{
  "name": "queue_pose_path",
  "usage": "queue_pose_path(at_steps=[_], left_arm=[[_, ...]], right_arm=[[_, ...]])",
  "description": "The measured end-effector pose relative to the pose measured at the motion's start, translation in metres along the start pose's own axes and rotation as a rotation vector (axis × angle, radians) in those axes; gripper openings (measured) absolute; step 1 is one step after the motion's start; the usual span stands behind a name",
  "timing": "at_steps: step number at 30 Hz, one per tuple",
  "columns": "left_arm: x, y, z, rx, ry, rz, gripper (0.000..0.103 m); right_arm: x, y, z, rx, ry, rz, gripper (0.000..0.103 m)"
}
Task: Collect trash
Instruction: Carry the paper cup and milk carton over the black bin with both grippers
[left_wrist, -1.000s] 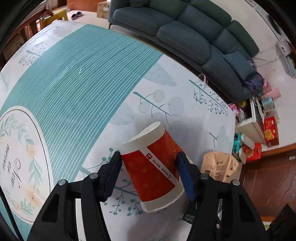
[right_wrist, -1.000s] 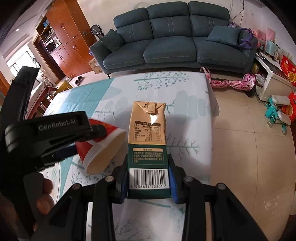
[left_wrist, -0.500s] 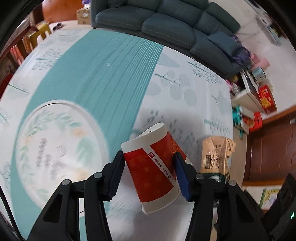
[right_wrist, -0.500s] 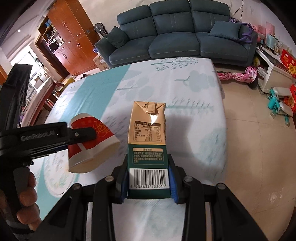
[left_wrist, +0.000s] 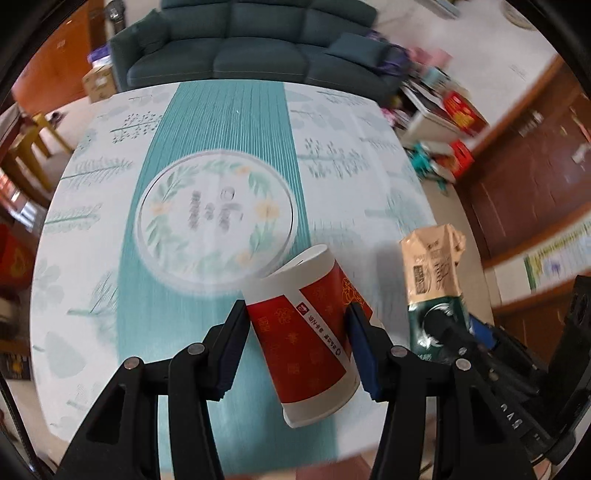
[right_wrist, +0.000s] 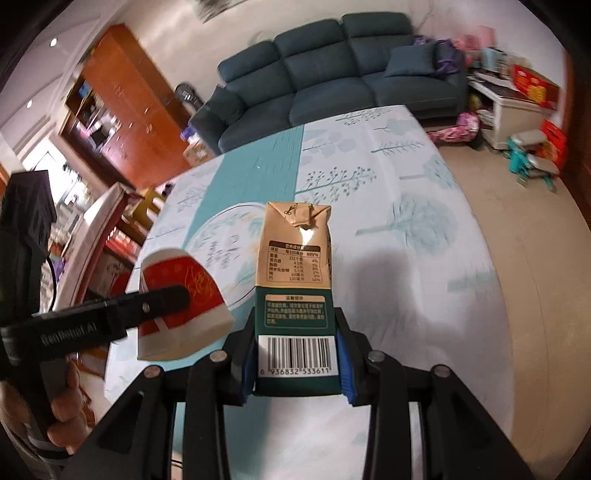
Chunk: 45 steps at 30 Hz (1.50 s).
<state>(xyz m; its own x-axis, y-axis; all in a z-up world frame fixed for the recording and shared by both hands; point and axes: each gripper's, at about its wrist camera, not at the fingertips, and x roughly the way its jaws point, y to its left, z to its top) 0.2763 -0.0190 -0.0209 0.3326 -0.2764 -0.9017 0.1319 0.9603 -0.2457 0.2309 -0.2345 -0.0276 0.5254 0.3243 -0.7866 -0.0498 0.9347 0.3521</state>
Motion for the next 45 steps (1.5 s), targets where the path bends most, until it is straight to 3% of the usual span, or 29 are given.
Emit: queue_pose_path(at_steps=[10, 21, 31, 45], left_arm=[[-0.080, 0.028, -0.109, 0.142, 0.016, -0.060, 0.051], [-0.109, 0.030, -0.185, 0.168, 0.031, -0.054, 0.051], [-0.072, 0.009, -0.237, 0.154, 0.057, 0.002, 0.051], [0.040, 0.028, -0.302, 0.058, 0.133, 0.068, 0.052]], right_arm=[[-0.086, 0.073, -0.115, 0.126, -0.083, -0.094, 0.035], [-0.117, 0.107, -0.197, 0.119, -0.012, -0.096, 0.035], [-0.098, 0.084, -0.249, 0.117, 0.092, -0.086, 0.036], [0.003, -0.003, -0.322, 0.249, 0.254, -0.109, 0.036]])
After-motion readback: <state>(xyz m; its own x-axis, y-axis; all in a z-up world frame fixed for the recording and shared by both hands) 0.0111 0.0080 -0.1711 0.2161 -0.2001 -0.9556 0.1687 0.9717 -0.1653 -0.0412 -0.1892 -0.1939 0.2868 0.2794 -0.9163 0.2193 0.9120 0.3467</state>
